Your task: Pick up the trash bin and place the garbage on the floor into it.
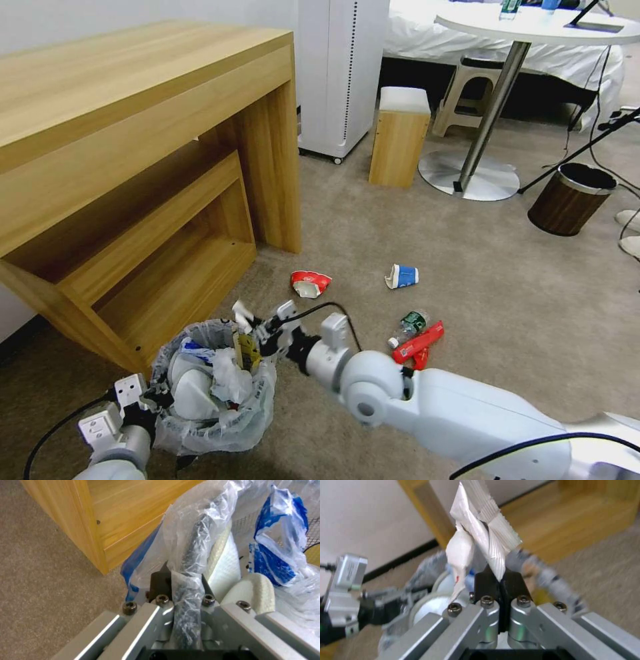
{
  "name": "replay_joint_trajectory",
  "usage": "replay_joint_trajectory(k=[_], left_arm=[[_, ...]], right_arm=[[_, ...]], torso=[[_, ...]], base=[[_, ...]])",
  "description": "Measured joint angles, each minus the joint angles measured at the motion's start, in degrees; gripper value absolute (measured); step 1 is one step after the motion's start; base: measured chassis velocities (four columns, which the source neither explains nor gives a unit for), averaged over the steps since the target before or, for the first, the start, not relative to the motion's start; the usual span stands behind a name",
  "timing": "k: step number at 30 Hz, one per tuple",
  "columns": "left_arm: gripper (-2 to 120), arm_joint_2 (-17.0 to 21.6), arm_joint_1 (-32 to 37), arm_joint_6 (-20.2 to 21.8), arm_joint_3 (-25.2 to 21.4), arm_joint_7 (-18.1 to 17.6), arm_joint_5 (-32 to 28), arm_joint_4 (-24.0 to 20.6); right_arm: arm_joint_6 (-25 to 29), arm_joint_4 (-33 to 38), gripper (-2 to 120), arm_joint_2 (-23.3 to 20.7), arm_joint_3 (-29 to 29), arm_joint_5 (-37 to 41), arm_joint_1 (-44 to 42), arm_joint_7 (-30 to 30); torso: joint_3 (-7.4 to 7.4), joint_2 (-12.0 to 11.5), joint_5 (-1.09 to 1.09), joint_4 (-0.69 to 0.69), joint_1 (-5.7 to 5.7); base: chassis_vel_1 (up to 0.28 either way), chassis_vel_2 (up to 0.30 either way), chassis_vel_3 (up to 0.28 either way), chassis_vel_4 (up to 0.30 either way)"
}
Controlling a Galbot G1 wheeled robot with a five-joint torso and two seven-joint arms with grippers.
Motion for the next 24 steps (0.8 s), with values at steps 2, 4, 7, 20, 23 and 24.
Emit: replay_joint_trajectory(k=[2, 4, 7, 20, 23, 24], left_arm=[[1, 0.0, -0.1, 0.0, 0.0, 0.0, 0.0, 0.0], [1, -0.1, -0.2, 0.0, 0.0, 0.0, 0.1, 0.0], [1, -0.3, -0.2, 0.0, 0.1, 0.0, 0.3, 0.2], [1, -0.4, 0.3, -0.4, 0.0, 0.1, 0.4, 0.1], [1, -0.4, 0.6, -0.6, 0.0, 0.2, 0.4, -0.1], [1, -0.4, 0.8, -0.6, -0.1, 0.2, 0.4, -0.2]], right_arm=[[-1.4, -0.1, 0, 1.6, -1.6, 1.5, 0.4, 2.3], [-1.8, -0.3, 0, 2.2, -2.0, 1.7, 0.5, 3.1], [-3.0, -0.9, 0, 4.2, -3.1, 2.0, 0.6, 4.9], [-10.2, -4.6, 0, 12.1, -5.7, 6.0, -0.7, 17.1], [-12.2, -5.1, 0, 12.8, -5.7, 6.7, -0.8, 19.4], [-12.9, -5.2, 0, 13.1, -5.7, 7.2, -0.9, 20.3]], torso=[[0.00, 0.0, 0.00, 0.00, 0.00], [0.00, 0.0, 0.00, 0.00, 0.00], [0.00, 0.0, 0.00, 0.00, 0.00], [0.00, 0.0, 0.00, 0.00, 0.00], [0.00, 0.0, 0.00, 0.00, 0.00], [0.00, 0.0, 0.00, 0.00, 0.00]], base=[[0.000, 0.000, 0.000, 0.000], [0.000, 0.000, 0.000, 0.000], [0.000, 0.000, 0.000, 0.000], [0.000, 0.000, 0.000, 0.000], [0.000, 0.000, 0.000, 0.000], [0.000, 0.000, 0.000, 0.000]])
